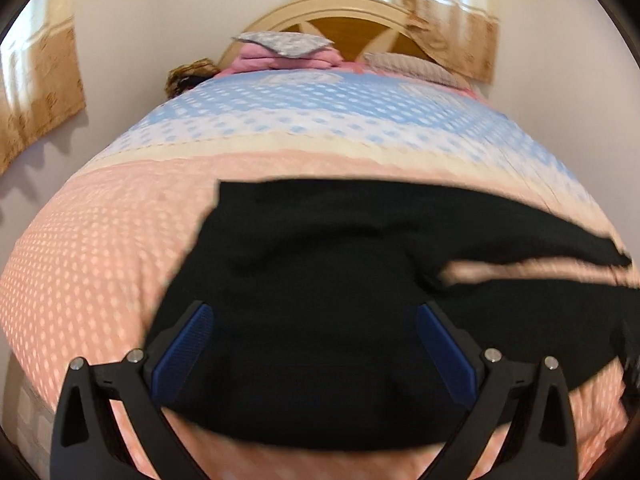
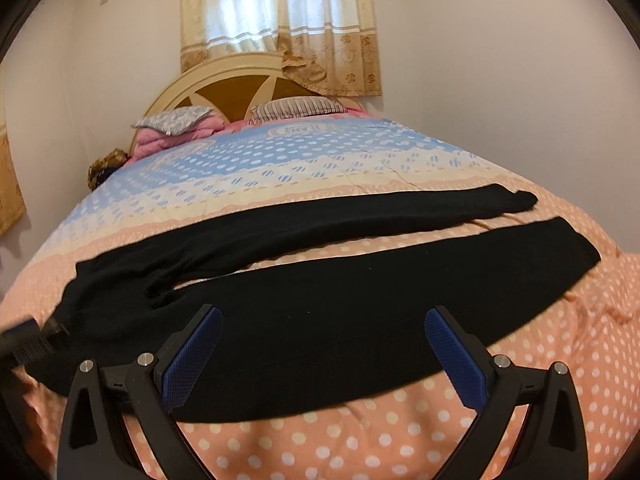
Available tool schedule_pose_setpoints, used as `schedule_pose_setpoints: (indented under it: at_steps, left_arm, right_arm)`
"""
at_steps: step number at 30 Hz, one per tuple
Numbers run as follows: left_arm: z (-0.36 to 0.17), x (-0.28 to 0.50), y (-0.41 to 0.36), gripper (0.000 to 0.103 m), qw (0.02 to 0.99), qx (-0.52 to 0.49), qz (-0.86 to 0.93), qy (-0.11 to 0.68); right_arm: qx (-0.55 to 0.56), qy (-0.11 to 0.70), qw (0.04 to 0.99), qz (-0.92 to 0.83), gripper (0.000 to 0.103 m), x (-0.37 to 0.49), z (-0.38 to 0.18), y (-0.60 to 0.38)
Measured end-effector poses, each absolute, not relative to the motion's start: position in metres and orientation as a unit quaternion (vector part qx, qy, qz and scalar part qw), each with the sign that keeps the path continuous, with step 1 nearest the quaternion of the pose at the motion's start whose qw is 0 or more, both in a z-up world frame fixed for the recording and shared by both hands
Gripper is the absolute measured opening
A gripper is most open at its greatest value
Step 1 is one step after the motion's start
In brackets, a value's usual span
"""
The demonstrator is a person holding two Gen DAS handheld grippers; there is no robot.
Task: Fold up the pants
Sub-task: 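Grasp the black pants waist with the left gripper while the right gripper grasps the pants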
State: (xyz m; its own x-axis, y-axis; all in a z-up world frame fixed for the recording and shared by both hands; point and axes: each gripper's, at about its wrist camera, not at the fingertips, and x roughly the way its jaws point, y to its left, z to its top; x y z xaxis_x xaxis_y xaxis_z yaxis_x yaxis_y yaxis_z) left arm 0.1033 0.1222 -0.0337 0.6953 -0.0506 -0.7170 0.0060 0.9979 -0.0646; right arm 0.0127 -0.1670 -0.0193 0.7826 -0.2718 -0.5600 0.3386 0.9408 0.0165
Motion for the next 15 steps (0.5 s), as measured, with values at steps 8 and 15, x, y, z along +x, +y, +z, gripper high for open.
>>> schedule_pose_setpoints:
  at_steps: [8,15]
  left_arm:
    - [-0.053,0.23,0.197,0.102,0.881,-0.108,-0.04,0.458]
    - [-0.101,0.295,0.206,0.085,0.843,-0.123,-0.016,0.523]
  right_arm:
    - [0.043,0.328,0.934,-0.132,0.102,0.047,-0.039,-0.156]
    - [0.043,0.334,0.933,-0.128,0.102,0.061,-0.036,-0.164]
